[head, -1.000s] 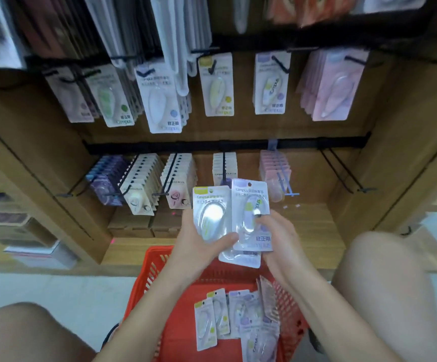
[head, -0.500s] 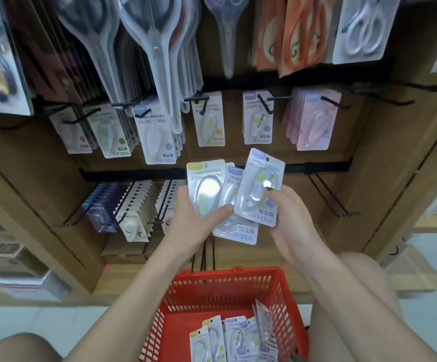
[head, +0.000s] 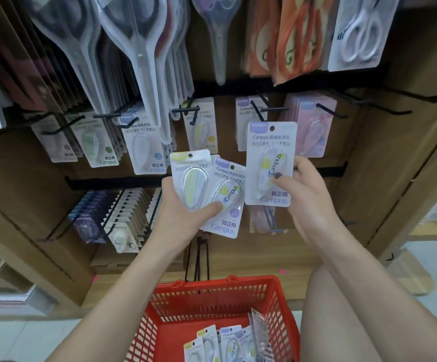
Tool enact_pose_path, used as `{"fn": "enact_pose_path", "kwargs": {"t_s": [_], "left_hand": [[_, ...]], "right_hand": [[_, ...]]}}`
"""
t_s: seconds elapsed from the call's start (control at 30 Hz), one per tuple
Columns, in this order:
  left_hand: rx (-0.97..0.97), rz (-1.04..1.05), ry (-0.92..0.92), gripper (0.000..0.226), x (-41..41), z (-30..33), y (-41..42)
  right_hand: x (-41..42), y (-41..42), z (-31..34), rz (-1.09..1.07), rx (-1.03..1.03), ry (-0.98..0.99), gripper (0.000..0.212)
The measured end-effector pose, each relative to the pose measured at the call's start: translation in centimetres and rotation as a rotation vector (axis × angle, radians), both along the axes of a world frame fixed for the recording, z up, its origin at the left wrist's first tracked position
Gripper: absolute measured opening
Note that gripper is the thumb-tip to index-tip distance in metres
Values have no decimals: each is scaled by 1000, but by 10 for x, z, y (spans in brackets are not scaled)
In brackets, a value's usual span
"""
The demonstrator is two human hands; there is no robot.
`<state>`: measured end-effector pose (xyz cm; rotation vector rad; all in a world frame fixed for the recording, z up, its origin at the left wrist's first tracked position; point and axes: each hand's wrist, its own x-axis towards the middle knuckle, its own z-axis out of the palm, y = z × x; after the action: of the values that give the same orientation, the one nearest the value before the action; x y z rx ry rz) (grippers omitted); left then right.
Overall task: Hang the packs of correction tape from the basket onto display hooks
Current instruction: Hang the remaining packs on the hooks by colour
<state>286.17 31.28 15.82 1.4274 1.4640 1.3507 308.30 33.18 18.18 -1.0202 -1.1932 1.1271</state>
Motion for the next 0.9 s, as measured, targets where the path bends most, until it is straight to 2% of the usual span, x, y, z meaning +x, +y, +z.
{"fn": "enact_pose_path", "kwargs": {"t_s": [0.23,0.43,0.73,0.9], "left_hand": [[-10,-8,32,70,-4,3,9],[-27,5,57,70,-10,-2,16],[-31,1,48,67,-8,-1,22],[-32,1,33,69,-11,-2,24]], "right_hand": [[-7,17,8,-70,-24,52,37],[-8,11,5,-102,77,-137,11],[-21,86,9,-163,-150,-36,17],[-22,144,12,-237,-211,-119,30]]}}
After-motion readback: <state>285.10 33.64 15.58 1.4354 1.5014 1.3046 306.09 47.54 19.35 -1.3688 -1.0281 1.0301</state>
